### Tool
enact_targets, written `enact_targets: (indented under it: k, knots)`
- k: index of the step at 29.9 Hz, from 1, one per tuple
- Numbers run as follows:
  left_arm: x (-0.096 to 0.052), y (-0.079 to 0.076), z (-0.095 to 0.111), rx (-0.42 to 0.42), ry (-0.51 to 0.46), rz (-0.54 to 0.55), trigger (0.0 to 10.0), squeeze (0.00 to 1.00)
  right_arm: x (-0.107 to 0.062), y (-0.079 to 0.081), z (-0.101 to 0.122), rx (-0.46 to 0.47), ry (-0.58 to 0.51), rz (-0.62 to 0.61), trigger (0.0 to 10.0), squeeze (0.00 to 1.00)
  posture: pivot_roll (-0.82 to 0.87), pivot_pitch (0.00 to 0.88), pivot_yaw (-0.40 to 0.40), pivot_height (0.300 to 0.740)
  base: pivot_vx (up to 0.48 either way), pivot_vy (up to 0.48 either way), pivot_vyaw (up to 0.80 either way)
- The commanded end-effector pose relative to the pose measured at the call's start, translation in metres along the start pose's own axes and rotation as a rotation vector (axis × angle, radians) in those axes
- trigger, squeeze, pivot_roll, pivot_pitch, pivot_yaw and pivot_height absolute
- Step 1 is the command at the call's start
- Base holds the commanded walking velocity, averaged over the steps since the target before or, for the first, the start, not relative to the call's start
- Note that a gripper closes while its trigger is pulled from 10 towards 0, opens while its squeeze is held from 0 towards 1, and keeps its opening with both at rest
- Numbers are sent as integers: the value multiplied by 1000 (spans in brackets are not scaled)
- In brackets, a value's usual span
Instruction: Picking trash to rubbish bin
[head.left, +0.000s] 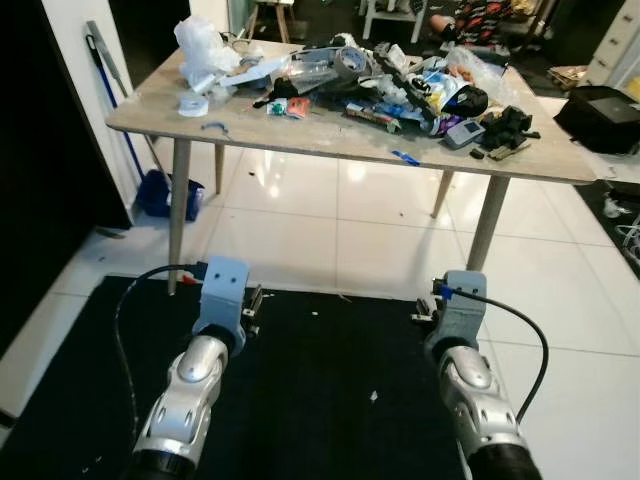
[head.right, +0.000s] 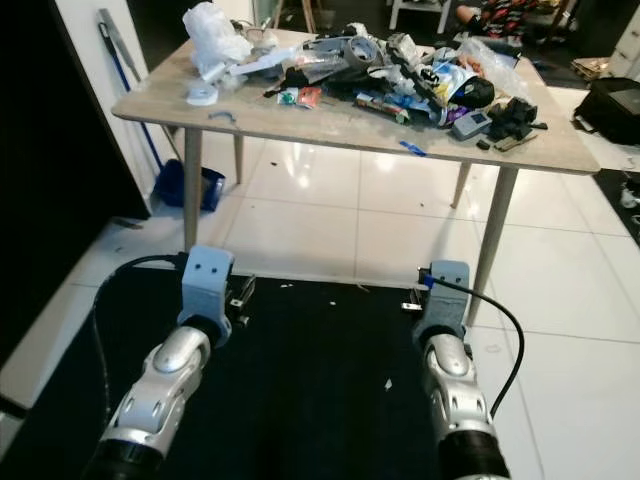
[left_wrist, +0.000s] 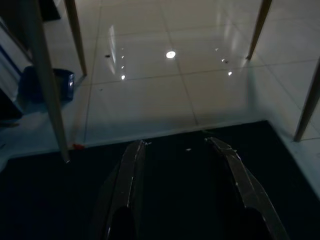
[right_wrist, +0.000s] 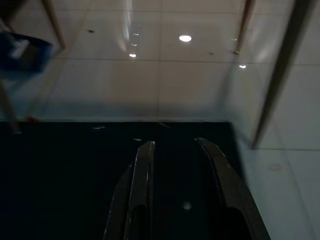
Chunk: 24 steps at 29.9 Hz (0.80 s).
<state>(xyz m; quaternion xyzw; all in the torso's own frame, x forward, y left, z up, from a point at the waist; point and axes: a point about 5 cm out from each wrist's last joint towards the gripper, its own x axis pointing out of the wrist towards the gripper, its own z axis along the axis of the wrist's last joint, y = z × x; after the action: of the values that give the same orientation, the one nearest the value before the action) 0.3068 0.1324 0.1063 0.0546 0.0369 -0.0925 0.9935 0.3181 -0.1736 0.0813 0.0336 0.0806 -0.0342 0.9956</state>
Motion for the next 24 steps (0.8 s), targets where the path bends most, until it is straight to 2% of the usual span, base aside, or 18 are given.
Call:
enact_targets:
  k: [1, 11, 24]
  knots:
    - [-1, -3, -3, -3, 11, -9, 10000, 0, 0, -5, 0, -7, 1, -14, 10000, 0, -31, 136, -56, 740, 270, 0, 0]
    - [-2, -3, -4, -5, 13, -8, 10000, 0, -1, -2, 1, -13, -11, -2, 10000, 0, -30, 134, -56, 740, 269, 0, 0]
    - [-1, -2, -1, -24, 2, 5, 10000, 0, 5, -6, 21, -15, -75, -12, 10000, 0, -34, 132, -62, 740, 269, 0, 0]
